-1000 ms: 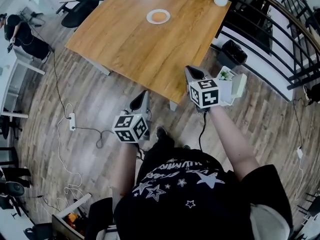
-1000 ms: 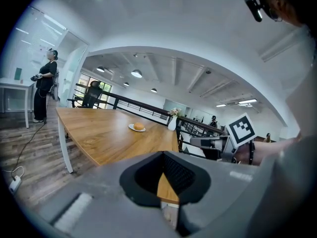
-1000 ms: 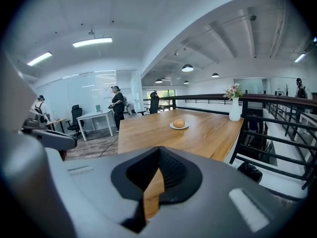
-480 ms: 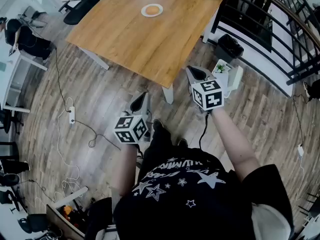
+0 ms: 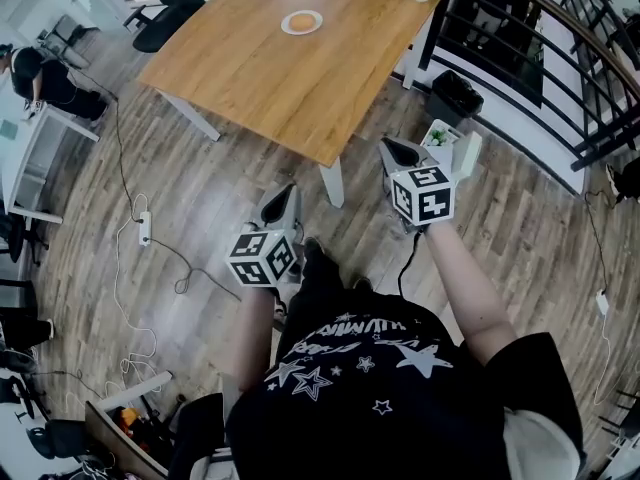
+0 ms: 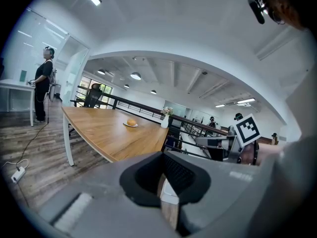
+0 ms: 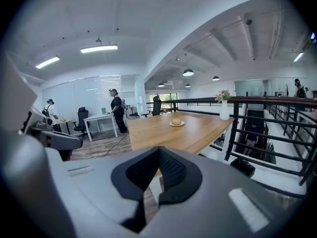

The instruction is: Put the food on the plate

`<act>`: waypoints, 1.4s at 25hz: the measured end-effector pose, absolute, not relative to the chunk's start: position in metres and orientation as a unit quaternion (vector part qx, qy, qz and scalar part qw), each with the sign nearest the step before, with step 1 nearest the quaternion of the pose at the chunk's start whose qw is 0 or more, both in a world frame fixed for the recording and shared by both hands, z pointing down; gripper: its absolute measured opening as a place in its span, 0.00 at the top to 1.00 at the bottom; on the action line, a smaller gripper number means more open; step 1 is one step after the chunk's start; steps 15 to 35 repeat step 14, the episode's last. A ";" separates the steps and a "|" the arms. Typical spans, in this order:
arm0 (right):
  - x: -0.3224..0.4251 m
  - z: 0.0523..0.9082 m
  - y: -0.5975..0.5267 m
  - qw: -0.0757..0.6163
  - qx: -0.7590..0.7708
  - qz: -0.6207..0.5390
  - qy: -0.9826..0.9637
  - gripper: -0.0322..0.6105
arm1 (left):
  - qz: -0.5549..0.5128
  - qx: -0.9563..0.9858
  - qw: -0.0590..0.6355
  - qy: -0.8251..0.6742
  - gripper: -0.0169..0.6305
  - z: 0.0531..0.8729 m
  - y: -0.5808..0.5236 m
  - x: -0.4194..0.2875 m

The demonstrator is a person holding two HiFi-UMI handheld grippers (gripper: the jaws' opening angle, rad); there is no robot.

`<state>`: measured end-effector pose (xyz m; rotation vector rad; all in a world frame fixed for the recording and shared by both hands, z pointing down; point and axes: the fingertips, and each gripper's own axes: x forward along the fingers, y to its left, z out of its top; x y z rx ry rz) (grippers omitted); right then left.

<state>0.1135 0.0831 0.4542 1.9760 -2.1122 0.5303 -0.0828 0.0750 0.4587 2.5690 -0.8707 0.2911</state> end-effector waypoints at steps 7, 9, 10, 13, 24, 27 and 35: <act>0.112 0.450 0.097 0.088 0.668 0.181 -0.716 0.95 | 0.102 0.922 0.197 -0.316 0.97 0.454 0.083 -0.084; 0.110 0.449 0.099 0.086 0.667 0.182 -0.717 0.95 | 0.101 0.922 0.196 -0.317 0.97 0.453 0.084 -0.085; 0.109 0.448 0.101 0.085 0.667 0.182 -0.718 0.95 | 0.102 0.922 0.196 -0.317 0.97 0.453 0.084 -0.085; 0.106 0.448 0.103 0.083 0.665 0.182 -0.720 0.95 | 0.103 0.923 0.196 -0.316 0.97 0.453 0.085 -0.085; 0.105 0.448 0.104 0.083 0.664 0.182 -0.720 0.95 | 0.103 0.923 0.196 -0.315 0.97 0.453 0.086 -0.085; 0.105 0.448 0.104 0.083 0.664 0.182 -0.720 0.95 | 0.103 0.923 0.196 -0.315 0.97 0.453 0.086 -0.085; 0.105 0.448 0.104 0.083 0.664 0.182 -0.720 0.95 | 0.103 0.923 0.196 -0.315 0.97 0.453 0.086 -0.085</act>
